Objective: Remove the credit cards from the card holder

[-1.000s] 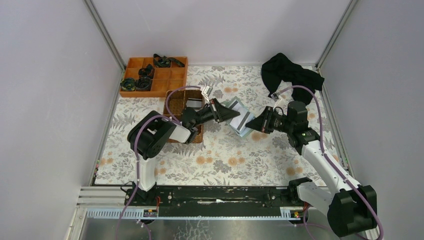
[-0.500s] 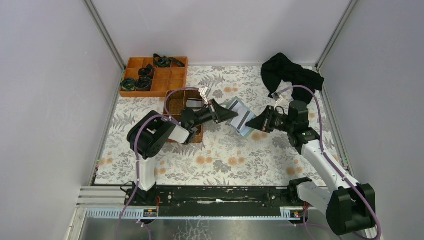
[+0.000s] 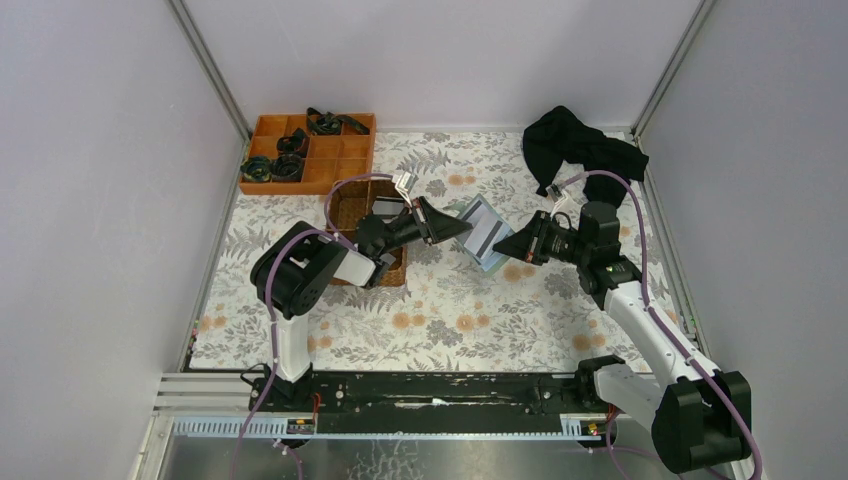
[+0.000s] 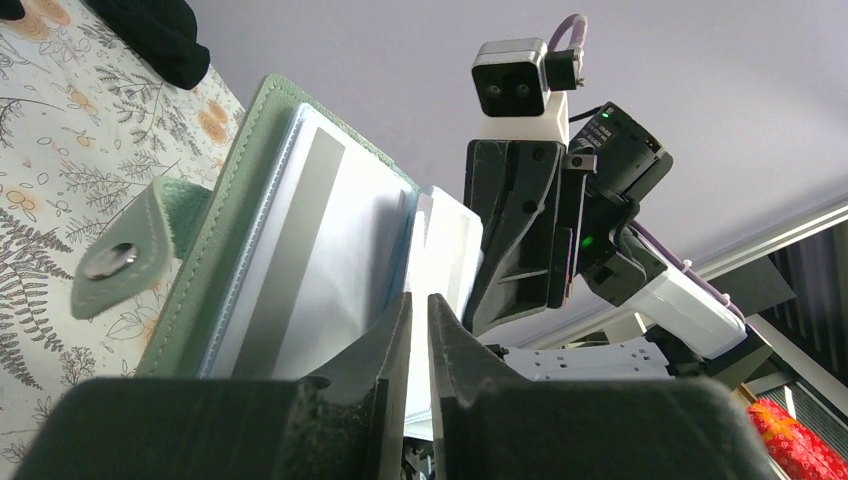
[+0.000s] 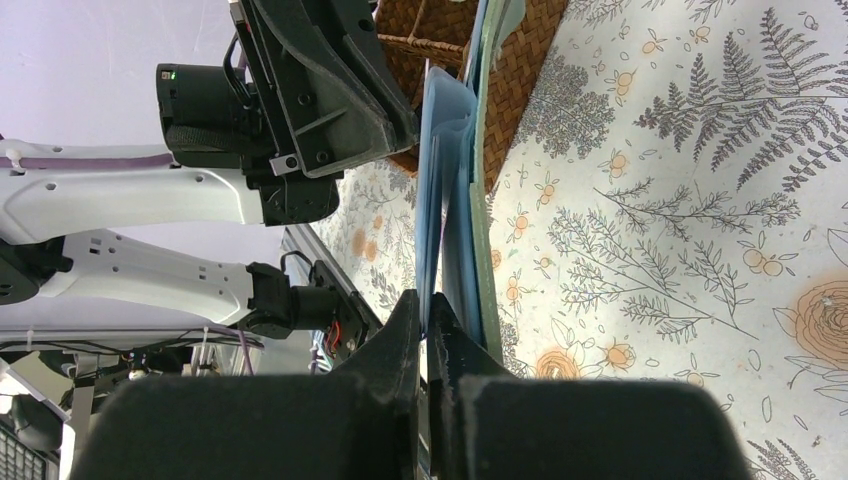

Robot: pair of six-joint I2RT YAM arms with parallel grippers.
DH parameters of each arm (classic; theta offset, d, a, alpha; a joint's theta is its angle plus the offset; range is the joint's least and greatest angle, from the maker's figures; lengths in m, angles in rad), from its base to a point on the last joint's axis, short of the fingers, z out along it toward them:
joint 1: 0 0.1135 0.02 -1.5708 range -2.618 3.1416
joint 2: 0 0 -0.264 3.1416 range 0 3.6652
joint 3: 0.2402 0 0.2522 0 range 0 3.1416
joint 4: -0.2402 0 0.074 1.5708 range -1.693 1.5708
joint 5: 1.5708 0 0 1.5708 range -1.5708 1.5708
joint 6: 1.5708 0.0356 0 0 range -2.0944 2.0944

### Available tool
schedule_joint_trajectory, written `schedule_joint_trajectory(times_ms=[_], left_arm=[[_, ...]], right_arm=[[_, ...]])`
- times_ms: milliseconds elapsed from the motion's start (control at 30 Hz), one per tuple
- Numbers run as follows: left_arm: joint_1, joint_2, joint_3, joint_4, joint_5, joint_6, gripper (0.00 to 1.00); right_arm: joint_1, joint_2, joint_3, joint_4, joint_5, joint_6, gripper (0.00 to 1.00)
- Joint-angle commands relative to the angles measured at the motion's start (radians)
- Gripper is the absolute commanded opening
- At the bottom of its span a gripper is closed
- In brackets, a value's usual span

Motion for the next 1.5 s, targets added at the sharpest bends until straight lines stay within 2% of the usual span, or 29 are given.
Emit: schedule_joint_trajectory(times_ms=[0,133,300,433,567,700,733,767,833,867,933,1067,1100,1233,1333,1367,1467], left_arm=[[0.006,-0.016,0.008,0.077,0.021,0.015,0.17],[0.006,-0.012,-0.004,0.077,0.011,0.023,0.24],[0.006,0.002,-0.003,0.078,0.011,0.03,0.23],[0.007,-0.021,-0.032,0.076,-0.011,0.063,0.17],[0.022,-0.031,-0.054,0.075,-0.009,0.058,0.17],[0.025,-0.035,-0.072,0.076,-0.013,0.064,0.17],[0.025,-0.035,-0.073,0.076,-0.012,0.064,0.17],[0.025,-0.033,-0.072,0.077,-0.009,0.064,0.17],[0.026,-0.03,-0.067,0.075,-0.004,0.066,0.17],[0.026,-0.027,-0.065,0.075,-0.002,0.066,0.17],[0.028,-0.018,-0.061,0.075,0.003,0.064,0.17],[0.028,0.001,-0.051,0.075,0.002,0.064,0.17],[0.028,0.008,-0.047,0.075,0.002,0.063,0.17],[0.027,0.045,-0.03,0.074,-0.008,0.069,0.18],[0.028,0.092,-0.004,0.071,-0.031,0.071,0.18],[0.028,0.109,0.008,0.069,-0.04,0.076,0.18],[0.029,0.152,0.067,0.007,-0.086,0.112,0.23]], right_arm=[[-0.009,-0.026,0.006,0.057,-0.04,0.008,0.0],[-0.011,-0.033,0.001,0.076,-0.06,0.022,0.0],[-0.013,-0.018,-0.013,0.099,-0.06,0.039,0.0],[-0.012,0.132,0.021,-0.019,-0.058,-0.018,0.0],[-0.013,0.269,-0.012,0.013,-0.07,-0.004,0.0],[-0.013,0.361,0.021,-0.11,0.064,-0.087,0.01],[-0.013,0.377,0.035,-0.155,0.12,-0.114,0.16],[-0.012,0.386,0.046,-0.197,0.191,-0.134,0.34],[-0.012,0.382,0.059,-0.246,0.295,-0.156,0.63],[-0.013,0.363,0.066,-0.269,0.338,-0.162,0.71],[-0.013,0.319,0.078,-0.298,0.419,-0.164,0.73],[-0.011,0.223,0.087,-0.328,0.516,-0.154,0.71],[-0.01,0.207,0.088,-0.329,0.522,-0.15,0.68],[0.013,0.186,0.084,-0.315,0.485,-0.138,0.33],[0.082,0.223,0.082,-0.3,0.442,-0.127,0.06],[0.122,0.232,0.074,-0.288,0.462,-0.12,0.01],[0.224,0.255,0.013,-0.211,0.477,-0.076,0.0]])
